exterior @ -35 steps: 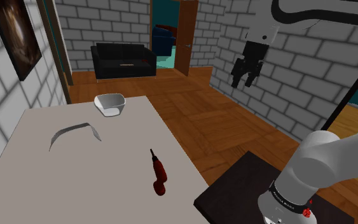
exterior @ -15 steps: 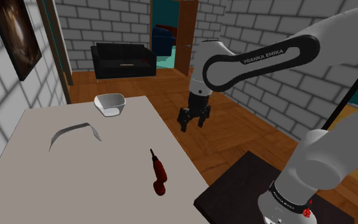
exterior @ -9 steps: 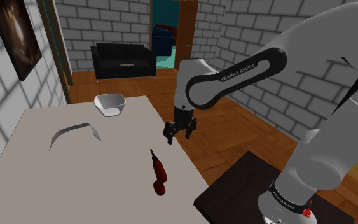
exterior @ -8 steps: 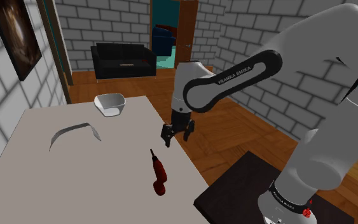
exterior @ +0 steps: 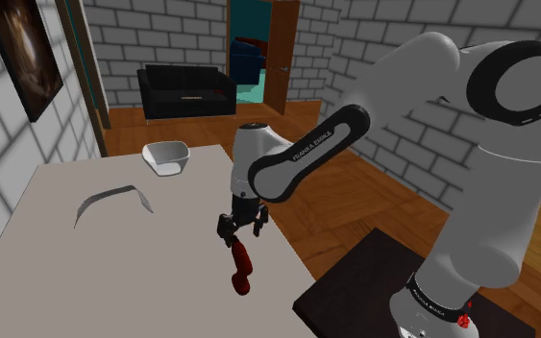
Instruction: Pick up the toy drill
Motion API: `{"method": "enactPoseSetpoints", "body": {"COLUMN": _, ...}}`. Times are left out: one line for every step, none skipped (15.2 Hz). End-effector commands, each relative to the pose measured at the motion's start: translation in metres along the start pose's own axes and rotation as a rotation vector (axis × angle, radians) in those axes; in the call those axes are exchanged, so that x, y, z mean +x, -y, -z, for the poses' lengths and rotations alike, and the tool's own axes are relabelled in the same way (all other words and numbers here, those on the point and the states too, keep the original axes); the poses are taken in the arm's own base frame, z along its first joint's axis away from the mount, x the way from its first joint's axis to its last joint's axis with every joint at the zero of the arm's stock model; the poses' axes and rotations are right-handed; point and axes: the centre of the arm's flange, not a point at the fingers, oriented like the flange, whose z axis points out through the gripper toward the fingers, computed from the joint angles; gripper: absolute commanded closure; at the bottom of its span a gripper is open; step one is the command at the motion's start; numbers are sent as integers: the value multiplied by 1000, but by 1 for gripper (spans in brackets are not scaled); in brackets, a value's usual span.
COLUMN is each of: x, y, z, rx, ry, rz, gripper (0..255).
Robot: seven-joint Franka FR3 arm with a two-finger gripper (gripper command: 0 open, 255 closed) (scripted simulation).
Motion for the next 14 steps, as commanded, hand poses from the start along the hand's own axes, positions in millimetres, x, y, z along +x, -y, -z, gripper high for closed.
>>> {"method": "enactPoseSetpoints", "body": {"x": 6, "y": 8, "z": -15, "rx": 0, "ry": 2, "rz": 0, "gripper": 0}}
{"method": "enactPoseSetpoints", "body": {"x": 7, "y": 7, "z": -20, "rx": 0, "ry": 2, "rz": 0, "gripper": 0}}
{"method": "enactPoseSetpoints", "body": {"x": 7, "y": 7, "z": -25, "rx": 0, "ry": 2, "rz": 0, "gripper": 0}}
{"method": "enactPoseSetpoints", "body": {"x": 8, "y": 7, "z": -31, "rx": 0, "ry": 2, "rz": 0, "gripper": 0}}
{"method": "enactPoseSetpoints", "body": {"x": 8, "y": 6, "z": -36, "rx": 0, "ry": 2, "rz": 0, "gripper": 0}}
{"method": "enactPoseSetpoints", "body": {"x": 9, "y": 6, "z": -41, "rx": 0, "ry": 2, "rz": 0, "gripper": 0}}
{"method": "enactPoseSetpoints", "body": {"x": 9, "y": 5, "z": -46, "rx": 0, "ry": 2, "rz": 0, "gripper": 0}}
{"method": "enactPoseSetpoints", "body": {"x": 10, "y": 5, "z": -49, "rx": 0, "ry": 2, "rz": 0, "gripper": 0}}
{"method": "enactPoseSetpoints", "body": {"x": 10, "y": 5, "z": -49, "rx": 0, "ry": 2, "rz": 0, "gripper": 0}}
{"method": "enactPoseSetpoints", "body": {"x": 10, "y": 4, "z": -49, "rx": 0, "ry": 2, "rz": 0, "gripper": 255}}
{"method": "enactPoseSetpoints", "body": {"x": 10, "y": 4, "z": -49, "rx": 0, "ry": 2, "rz": 0, "gripper": 255}}
{"method": "enactPoseSetpoints", "body": {"x": 10, "y": 4, "z": -49, "rx": 0, "ry": 2, "rz": 0, "gripper": 255}}
{"method": "enactPoseSetpoints", "body": {"x": 10, "y": 4, "z": -49, "rx": 0, "ry": 2, "rz": 0, "gripper": 255}}
{"method": "enactPoseSetpoints", "body": {"x": 10, "y": 4, "z": -49, "rx": 0, "ry": 2, "rz": 0, "gripper": 255}}
